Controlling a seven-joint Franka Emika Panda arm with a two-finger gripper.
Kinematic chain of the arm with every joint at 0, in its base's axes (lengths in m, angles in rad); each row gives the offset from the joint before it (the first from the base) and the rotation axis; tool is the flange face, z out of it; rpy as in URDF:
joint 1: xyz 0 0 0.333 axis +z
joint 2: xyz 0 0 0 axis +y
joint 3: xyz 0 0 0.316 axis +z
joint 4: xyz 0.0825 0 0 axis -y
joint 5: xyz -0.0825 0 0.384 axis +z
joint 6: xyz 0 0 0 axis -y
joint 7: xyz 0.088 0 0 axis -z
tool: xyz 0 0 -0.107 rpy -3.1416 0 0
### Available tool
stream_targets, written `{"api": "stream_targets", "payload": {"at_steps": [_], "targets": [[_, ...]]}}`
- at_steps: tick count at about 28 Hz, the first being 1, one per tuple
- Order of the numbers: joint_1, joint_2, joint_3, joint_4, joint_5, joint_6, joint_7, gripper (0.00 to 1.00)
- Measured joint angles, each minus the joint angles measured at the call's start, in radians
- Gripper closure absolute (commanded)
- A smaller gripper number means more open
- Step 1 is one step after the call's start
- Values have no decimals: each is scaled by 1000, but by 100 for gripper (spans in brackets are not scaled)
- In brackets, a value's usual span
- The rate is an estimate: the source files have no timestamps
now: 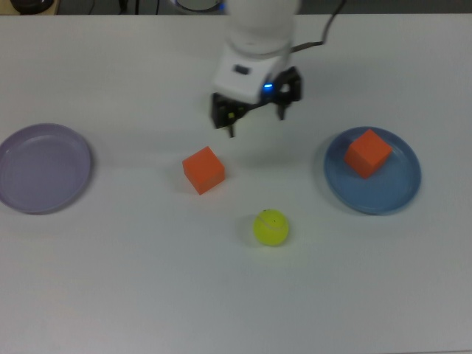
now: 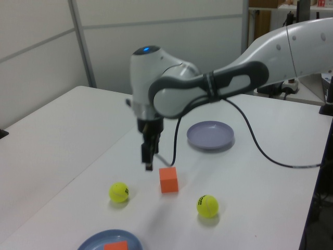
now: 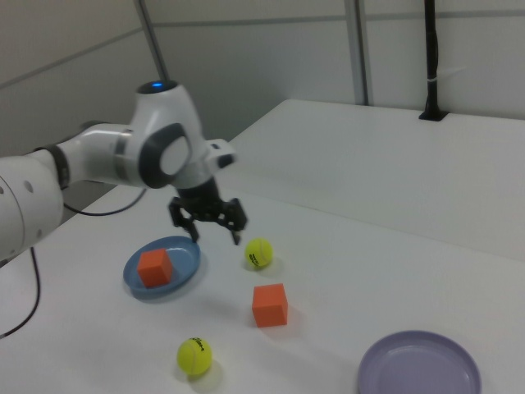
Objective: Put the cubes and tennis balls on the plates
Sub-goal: 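Lift the gripper and move it over the second orange cube, then lower the gripper and grasp the second orange cube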
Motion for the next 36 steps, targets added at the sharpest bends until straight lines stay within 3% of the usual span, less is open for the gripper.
{"api": "stream_targets", "payload": {"at_steps": [5, 10, 15, 21, 36], "targets": [[-3, 0, -100, -1, 54, -1, -167, 0], [-3, 1, -171, -2, 102, -21, -333, 0], [-2, 2, -213, -2, 132, -49, -482, 0], [-1, 13, -220, -10, 134, -58, -556, 0], [16, 82, -219, -59, 134, 10, -563, 0]]}}
